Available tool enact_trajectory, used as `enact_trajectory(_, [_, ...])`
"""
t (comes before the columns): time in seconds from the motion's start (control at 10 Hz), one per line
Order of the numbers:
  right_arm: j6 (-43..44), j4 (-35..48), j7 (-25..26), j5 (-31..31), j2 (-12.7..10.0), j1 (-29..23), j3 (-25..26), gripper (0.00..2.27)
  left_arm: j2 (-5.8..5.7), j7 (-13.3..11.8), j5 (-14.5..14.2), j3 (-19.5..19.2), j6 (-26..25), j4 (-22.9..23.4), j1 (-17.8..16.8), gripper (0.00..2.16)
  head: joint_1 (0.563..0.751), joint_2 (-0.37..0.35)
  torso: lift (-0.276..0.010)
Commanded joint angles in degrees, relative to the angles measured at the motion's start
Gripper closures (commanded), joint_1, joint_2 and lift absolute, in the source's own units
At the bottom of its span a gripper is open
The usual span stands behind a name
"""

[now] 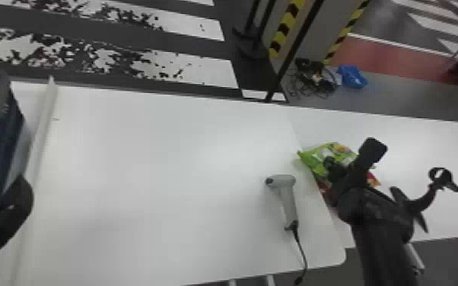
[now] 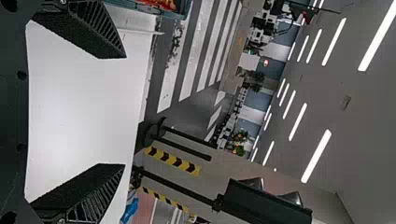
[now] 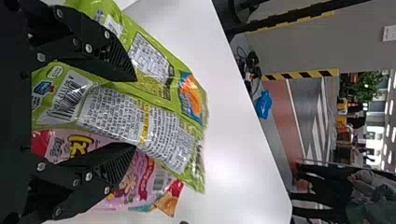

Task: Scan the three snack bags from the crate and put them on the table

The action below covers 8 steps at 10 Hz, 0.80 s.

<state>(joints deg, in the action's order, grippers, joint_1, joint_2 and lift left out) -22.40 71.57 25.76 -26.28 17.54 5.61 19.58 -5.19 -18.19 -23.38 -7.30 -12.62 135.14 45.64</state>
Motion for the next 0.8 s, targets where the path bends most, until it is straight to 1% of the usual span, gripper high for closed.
enact_trajectory(0.0, [0.47, 4.98, 2.46, 1.85, 0.39, -2.62, -0.77, 0.06, 0.00, 0.00, 0.09, 0.18, 0.00, 0.56, 0.51, 0.03, 0.695, -0.350, -0.094])
enact_trajectory(0.1, [1.52, 8.58, 3.51, 2.29, 0.83, -5.26, -1.04, 0.06, 0.00, 0.00, 0.27, 0.80, 0.18, 0.74, 0.59, 0.03, 0.695, -0.350, -0.094])
enact_trajectory(0.2, [3.28, 13.59, 5.80, 3.08, 0.83, -8.86, -1.39, 0.05, 0.00, 0.00, 0.80, 1.33, 0.18, 0.83, 0.59, 0.03, 0.695, -0.350, -0.094])
enact_trajectory(0.3, [6.09, 21.77, 5.09, 2.37, 0.83, -15.28, -1.48, 0.05, 0.00, 0.00, 1.15, 1.68, 0.18, 0.91, 0.59, 0.03, 0.695, -0.350, -0.094])
enact_trajectory(0.4, [7.15, 32.67, 2.90, 2.81, 0.74, -23.36, -3.15, 0.05, 0.00, 0.35, 1.32, 2.20, 0.18, 0.83, 0.51, 0.03, 0.695, -0.350, -0.094])
enact_trajectory(0.5, [5.74, 39.26, -2.38, 2.29, -0.23, -28.02, -4.29, 0.05, 0.18, 0.88, 1.85, 2.82, 0.18, 0.56, 0.15, 0.03, 0.695, -0.350, -0.094])
enact_trajectory(0.6, [5.57, 44.27, -5.19, 3.78, -1.81, -31.01, -7.10, 0.05, 0.26, 1.49, 2.55, 3.61, 0.00, 0.47, -0.20, 0.03, 0.695, -0.350, -0.094])
enact_trajectory(0.7, [5.39, 47.87, -7.39, 4.75, -2.69, -33.30, -11.06, 0.05, 0.18, 1.84, 3.43, 4.75, 0.00, 0.39, -0.55, 0.03, 0.695, -0.350, -0.094])
